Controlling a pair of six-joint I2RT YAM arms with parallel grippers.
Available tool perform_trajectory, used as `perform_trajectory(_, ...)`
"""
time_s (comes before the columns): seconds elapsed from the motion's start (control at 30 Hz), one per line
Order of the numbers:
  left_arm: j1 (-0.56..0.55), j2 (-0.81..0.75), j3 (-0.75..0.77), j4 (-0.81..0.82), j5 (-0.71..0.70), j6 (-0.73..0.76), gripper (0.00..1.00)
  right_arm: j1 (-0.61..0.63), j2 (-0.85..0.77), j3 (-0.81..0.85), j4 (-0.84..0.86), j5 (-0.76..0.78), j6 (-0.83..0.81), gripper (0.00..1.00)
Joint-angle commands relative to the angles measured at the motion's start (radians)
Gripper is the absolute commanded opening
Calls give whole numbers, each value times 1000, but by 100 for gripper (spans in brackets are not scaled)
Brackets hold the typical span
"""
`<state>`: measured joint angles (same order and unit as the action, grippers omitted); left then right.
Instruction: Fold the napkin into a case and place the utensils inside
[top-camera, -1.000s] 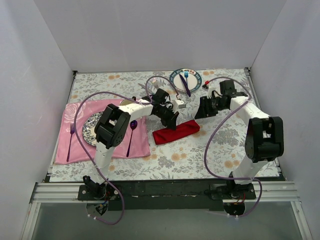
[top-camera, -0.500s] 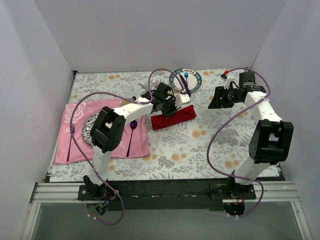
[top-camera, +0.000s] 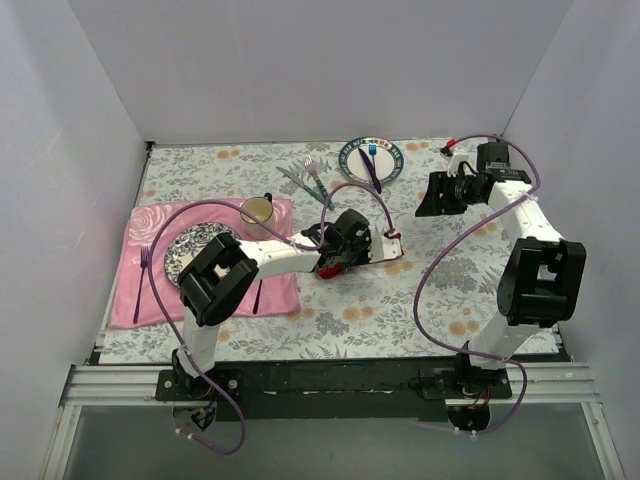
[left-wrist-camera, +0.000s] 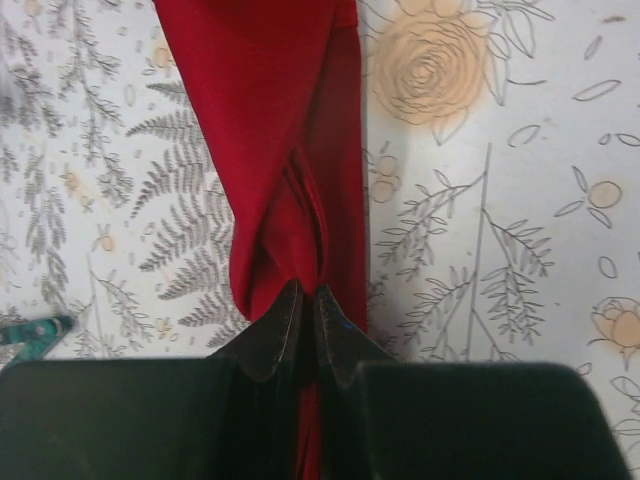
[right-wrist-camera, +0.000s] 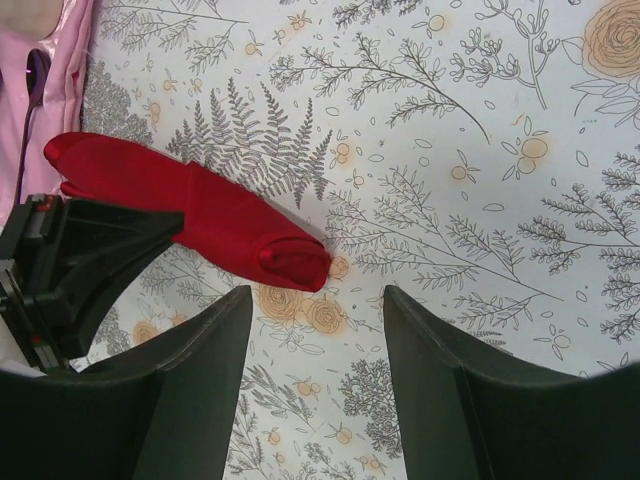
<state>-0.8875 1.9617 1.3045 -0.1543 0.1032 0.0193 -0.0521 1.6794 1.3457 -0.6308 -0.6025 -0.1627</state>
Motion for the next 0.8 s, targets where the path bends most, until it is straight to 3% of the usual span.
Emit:
perform_trajectory(0.0, -31, -89, -56, 50, -45, -44, 0, 1, 17, 41, -13, -36, -17, 64)
perform_trajectory(0.27, -94, -115, -100, 32, -45, -116, 1, 49, 9, -14, -26, -75, -41, 64)
perform_trajectory(0.4, -102, -122, -77, -14, -25, -151, 31, 107, 14, -42, -26, -85, -60, 61)
perform_trajectory(0.77, -88, -273, 13, -203, 121, -288, 60, 185, 8, -147, -67, -131, -81, 51)
